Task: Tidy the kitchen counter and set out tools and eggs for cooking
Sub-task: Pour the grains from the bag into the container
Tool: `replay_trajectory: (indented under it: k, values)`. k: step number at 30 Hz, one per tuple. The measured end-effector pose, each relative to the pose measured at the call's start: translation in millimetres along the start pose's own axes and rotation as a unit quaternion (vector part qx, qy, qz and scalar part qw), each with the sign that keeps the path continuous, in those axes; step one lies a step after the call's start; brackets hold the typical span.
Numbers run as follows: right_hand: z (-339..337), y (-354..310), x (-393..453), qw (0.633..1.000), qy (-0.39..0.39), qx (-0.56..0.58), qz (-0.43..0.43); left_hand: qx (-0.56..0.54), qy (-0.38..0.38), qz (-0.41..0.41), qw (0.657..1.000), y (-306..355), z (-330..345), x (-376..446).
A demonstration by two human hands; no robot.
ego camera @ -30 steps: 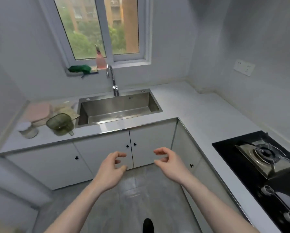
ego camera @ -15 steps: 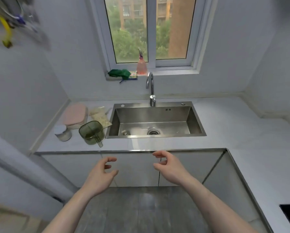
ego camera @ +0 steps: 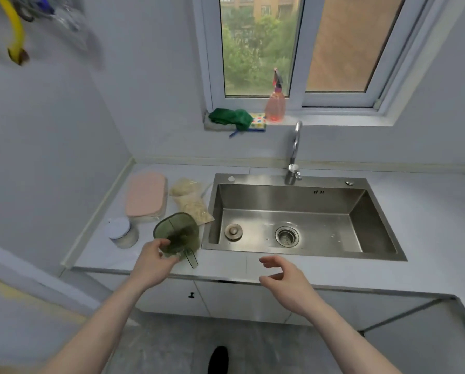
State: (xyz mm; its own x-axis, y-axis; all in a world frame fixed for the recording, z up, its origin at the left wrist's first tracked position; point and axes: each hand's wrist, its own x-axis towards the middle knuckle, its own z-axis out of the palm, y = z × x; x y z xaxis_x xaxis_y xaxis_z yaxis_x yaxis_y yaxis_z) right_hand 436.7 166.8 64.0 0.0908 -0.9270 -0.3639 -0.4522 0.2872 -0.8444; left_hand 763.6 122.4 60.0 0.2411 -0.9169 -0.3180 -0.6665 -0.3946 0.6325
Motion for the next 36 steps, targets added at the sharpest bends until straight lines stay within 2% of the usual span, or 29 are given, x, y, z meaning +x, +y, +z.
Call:
replay_trajectory:
  k: [4,9,14,21,36]
  values:
    - [30.0,-23.1,41.8,1.000,0.002,0.013,0.021,0.058,-0.019,0.012,0.998,-2.4,-22.1,80.5]
    - [54.1,-28.9,71.0,0.999,0.008,0.013,0.052,0.142,-0.103,-0.015,0.984,-19.3,-26.1,159.8]
    - [61.1,-22.2,84.3,0.997,0.008,0.001,0.078,0.128,-0.146,-0.042,0.980,-32.4,-12.5,196.8]
    - [68.1,-11.3,93.7,0.995,0.001,-0.002,0.098,0.163,-0.116,-0.023,0.979,-37.6,-1.6,187.2]
    - [123.6,10.6,112.3,0.986,-0.091,-0.034,0.133,0.169,-0.112,0.021,0.979,-45.6,26.7,143.6]
